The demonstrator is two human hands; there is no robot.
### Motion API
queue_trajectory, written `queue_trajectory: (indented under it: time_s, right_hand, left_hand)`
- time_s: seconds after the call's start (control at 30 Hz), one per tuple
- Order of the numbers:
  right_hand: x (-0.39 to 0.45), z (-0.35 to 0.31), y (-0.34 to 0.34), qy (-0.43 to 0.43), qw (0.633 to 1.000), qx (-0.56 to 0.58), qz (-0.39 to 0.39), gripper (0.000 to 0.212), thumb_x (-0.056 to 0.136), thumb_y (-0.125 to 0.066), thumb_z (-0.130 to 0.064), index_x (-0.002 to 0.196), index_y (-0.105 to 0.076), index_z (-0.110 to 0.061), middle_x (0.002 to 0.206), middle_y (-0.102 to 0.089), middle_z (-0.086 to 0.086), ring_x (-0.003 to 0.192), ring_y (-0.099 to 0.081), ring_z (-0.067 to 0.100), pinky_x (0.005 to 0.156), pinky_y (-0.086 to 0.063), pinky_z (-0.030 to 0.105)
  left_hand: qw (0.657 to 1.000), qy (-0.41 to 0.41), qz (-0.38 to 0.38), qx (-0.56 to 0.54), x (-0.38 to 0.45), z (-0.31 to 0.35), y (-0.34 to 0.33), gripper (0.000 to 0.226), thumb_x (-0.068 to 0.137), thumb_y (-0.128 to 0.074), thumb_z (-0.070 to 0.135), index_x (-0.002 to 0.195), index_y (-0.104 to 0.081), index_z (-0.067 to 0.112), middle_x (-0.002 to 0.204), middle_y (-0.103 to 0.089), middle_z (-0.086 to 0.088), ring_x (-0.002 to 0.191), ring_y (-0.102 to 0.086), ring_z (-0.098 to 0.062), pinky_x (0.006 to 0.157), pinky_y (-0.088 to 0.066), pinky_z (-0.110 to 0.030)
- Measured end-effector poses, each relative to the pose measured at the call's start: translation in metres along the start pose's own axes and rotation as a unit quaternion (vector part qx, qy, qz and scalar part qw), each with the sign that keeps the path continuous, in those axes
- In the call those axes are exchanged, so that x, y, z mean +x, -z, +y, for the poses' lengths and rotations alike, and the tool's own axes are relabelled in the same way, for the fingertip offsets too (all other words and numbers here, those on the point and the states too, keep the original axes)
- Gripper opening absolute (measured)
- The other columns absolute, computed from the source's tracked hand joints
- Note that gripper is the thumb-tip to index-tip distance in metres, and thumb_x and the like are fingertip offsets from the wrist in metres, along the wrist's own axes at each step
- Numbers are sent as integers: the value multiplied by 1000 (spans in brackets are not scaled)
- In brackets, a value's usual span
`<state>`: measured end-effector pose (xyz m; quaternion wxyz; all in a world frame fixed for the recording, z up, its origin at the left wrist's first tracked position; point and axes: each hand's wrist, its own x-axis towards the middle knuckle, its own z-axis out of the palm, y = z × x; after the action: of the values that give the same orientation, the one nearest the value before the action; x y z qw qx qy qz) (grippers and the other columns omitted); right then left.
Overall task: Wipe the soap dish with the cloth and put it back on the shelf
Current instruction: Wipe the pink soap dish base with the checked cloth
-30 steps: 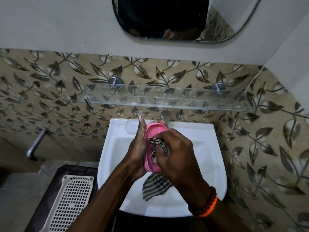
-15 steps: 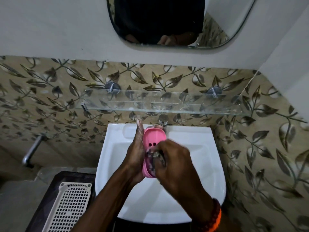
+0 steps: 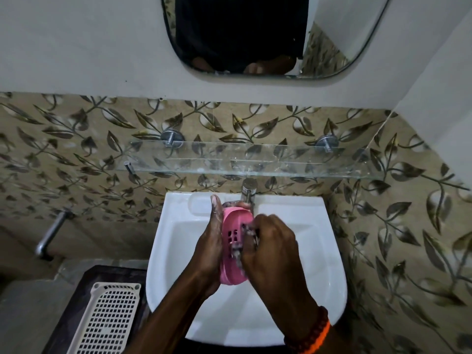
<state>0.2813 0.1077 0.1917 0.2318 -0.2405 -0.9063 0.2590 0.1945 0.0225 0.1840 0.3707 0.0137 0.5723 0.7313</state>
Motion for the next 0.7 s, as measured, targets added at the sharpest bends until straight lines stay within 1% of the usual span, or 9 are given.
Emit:
queue_trajectory:
  time_s: [0.07,0.13,0.2,0.27,0.33,0.5,0.6,0.67,0.7]
  right_hand:
    - [-11,0,0,-10,998,34,-56,10,80,-60,-21,84,-66,-14,82,-68,2,73,-66,20,61,-45,19]
    - [-11,0,-1,-21,995,69,-62,8,81,-58,-19,82,-65,-16,80,-68,-1,74,-65,16,64,-48,22]
    - [-1,-1,0,-20,997,70,-13,7,84,-61,-10,86,-64,-16,85,-66,-2,80,-62,16,71,-50,27]
    - [11,-4,3,-18,998,57,38,11,84,-65,-4,90,-63,-14,90,-64,1,84,-61,18,74,-53,31]
    - [14,-10,8,2,997,53,63,15,82,-68,-1,92,-64,-11,93,-63,3,85,-62,19,74,-54,32]
    - [2,-16,12,120,984,118,62,22,73,-71,12,80,-63,-8,80,-64,3,74,-61,16,69,-50,25]
    - [7,-11,14,124,984,110,64,22,71,-72,11,78,-64,-8,77,-65,3,71,-60,15,67,-49,22]
    - [9,-8,15,67,990,98,79,20,71,-74,6,77,-63,-10,75,-64,1,65,-55,13,63,-44,18]
    - [10,-7,16,31,992,92,86,19,72,-74,2,78,-62,-12,76,-65,-1,64,-54,12,63,-41,16]
  left_hand:
    - [1000,-20,11,-5,3,3,4,86,74,-39,88,119,-72,21,104,-78,-17,92,-75,-33,87,-57,-49]
    - [1000,-24,7,-5,2,6,4,82,76,-39,88,109,-77,24,99,-78,-17,85,-76,-32,83,-57,-46]
    - [1000,5,-2,-18,-2,4,-1,77,84,-34,81,105,-77,20,96,-80,-15,85,-78,-30,83,-58,-44]
    - [998,42,-26,-31,-6,-3,-8,80,89,-32,78,118,-73,16,111,-78,-17,102,-76,-32,89,-56,-43]
    - [995,62,-36,-63,-13,-5,-13,82,92,-31,76,122,-72,12,118,-76,-19,109,-73,-32,92,-56,-41]
    - [988,64,-74,-117,-15,-8,-9,72,96,-35,69,88,-80,14,91,-78,-12,89,-76,-21,75,-59,-30]
    - [991,68,-68,-90,-15,-9,-7,75,96,-32,69,103,-78,11,101,-79,-14,94,-77,-23,73,-62,-31]
    - [995,59,-65,-49,-18,-4,-8,77,96,-29,71,117,-73,12,109,-78,-16,98,-77,-26,74,-63,-34]
    - [996,50,-67,-30,-19,-1,-8,78,95,-29,73,122,-71,14,114,-77,-16,103,-76,-29,82,-63,-40]
